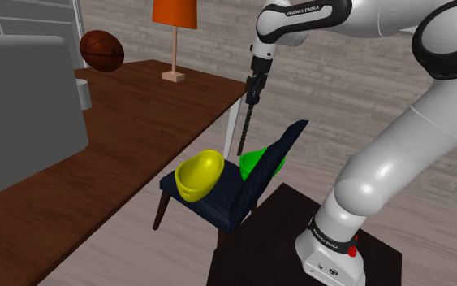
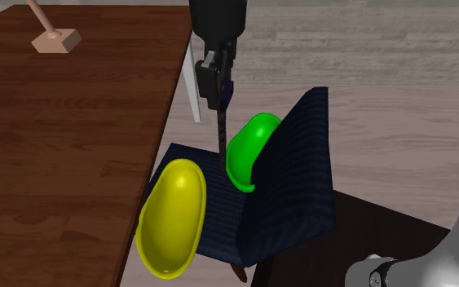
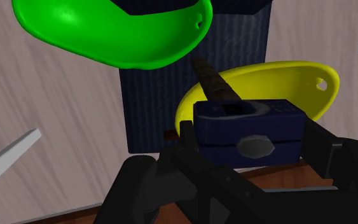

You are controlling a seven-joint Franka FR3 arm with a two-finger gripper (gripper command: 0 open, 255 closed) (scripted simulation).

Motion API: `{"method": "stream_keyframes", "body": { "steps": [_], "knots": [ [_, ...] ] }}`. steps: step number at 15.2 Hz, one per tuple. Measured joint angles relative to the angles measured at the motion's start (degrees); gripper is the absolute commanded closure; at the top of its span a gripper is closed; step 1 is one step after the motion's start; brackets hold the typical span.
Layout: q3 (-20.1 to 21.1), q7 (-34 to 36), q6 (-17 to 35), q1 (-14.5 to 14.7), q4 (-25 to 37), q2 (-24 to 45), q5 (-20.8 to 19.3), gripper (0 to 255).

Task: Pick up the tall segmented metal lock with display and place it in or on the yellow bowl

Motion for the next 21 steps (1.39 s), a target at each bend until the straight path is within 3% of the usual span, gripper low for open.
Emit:
{"method": "stream_keyframes", "body": {
  "steps": [9, 16, 21],
  "knots": [
    [1.61, 2.0, -8.06, 1.1, 9.3, 1.32, 0.71, 255],
    [5.07, 7.6, -16.49, 3.94, 24.97, 8.78, 2.55, 255],
    [7.08, 11.47, -24.86, 5.83, 41.73, 17.27, 3.66, 255]
  ]
}}
